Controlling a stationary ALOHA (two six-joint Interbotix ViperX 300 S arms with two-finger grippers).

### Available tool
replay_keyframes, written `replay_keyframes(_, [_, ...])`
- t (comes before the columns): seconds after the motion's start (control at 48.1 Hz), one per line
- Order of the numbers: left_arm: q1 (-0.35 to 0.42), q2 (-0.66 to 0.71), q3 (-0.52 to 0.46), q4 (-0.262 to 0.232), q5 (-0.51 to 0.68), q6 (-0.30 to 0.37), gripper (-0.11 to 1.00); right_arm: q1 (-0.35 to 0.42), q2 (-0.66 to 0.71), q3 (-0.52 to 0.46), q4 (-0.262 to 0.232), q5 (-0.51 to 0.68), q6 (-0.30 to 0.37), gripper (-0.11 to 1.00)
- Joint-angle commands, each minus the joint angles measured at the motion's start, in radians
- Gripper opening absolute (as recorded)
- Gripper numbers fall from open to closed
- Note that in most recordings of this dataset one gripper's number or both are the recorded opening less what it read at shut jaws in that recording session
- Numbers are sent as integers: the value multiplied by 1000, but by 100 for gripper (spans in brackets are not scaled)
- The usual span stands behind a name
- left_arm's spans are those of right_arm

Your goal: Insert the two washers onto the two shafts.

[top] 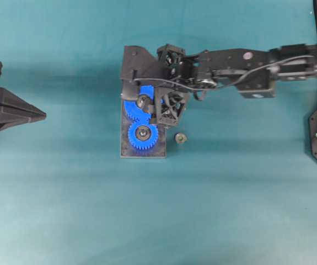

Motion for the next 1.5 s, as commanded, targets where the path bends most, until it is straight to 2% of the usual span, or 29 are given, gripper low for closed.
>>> replay_keyframes(0.0, [-2, 3, -18, 2, -9, -2, 1, 18, -89, 32, 6, -3, 17, 73])
replay_keyframes(0.229, [-3, 3, -14, 3, -9, -2, 1, 40, -222, 207, 14, -80, 120, 72])
replay_keyframes(0.374, [-2, 3, -14, 2, -11, -2, 1, 64, -221, 313, 15, -179, 176, 72])
replay_keyframes(0.499, [-2, -2, -15, 3, -11, -2, 1, 100, -184, 359, 17, -250, 227, 71])
replay_keyframes(0.749, [-3, -8, -17, 2, -11, -2, 1, 158, -75, 367, 17, -311, 270, 69])
replay_keyframes(1.477, [-3, -3, -26, 3, -11, -2, 1, 138, 12, 359, 15, -368, 273, 69])
